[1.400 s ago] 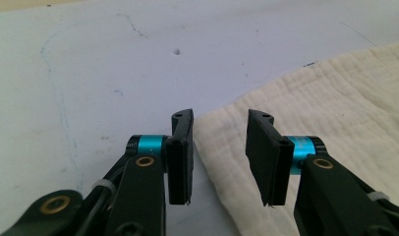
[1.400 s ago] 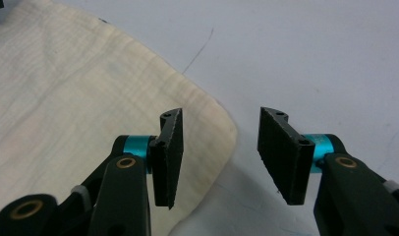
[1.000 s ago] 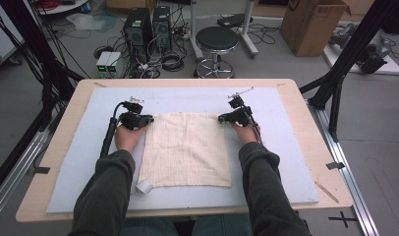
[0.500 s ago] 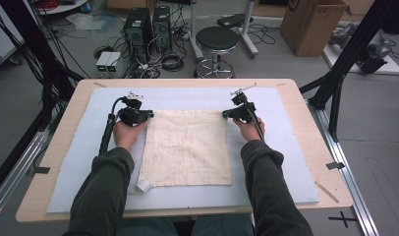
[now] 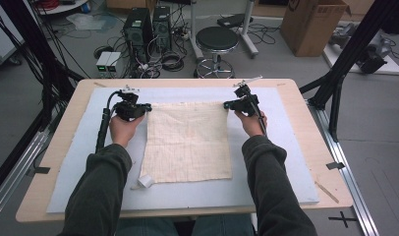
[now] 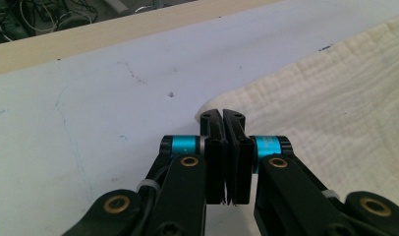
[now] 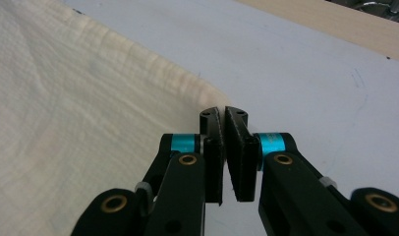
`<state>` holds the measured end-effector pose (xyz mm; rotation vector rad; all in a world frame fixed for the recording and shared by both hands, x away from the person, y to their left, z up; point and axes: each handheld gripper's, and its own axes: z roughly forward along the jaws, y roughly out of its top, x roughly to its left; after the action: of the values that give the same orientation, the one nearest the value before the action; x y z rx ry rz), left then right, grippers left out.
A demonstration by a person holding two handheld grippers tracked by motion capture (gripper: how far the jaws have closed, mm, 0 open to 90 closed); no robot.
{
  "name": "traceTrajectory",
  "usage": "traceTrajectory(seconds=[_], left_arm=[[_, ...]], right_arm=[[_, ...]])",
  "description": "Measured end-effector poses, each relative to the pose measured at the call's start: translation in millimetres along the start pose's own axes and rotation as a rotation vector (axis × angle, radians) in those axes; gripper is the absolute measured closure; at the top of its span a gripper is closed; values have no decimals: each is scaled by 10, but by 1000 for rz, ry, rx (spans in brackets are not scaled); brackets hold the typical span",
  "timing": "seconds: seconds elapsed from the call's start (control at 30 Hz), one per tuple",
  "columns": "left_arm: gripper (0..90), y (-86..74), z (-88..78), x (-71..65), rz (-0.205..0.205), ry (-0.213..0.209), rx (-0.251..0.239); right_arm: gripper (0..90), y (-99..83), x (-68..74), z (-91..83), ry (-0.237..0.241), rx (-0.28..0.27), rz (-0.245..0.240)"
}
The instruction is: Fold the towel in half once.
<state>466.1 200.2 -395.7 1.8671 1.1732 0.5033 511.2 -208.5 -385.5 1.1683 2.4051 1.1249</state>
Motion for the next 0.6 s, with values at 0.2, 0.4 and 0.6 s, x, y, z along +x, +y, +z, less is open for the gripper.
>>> traceTrajectory(seconds=[0.2,0.4,0.6], left_arm=[[875,-67,-96,22,-6,-14,-14],[875,-132,-170,-28,-5,-42,-38],[875,-110,-270,-110,36,-68,-40]], right_arm=[[859,15,68,-57,32,-27,-14],[859,-45,94,-160,69,-55,-16],[859,-110,143,-289,118,-92,-10]])
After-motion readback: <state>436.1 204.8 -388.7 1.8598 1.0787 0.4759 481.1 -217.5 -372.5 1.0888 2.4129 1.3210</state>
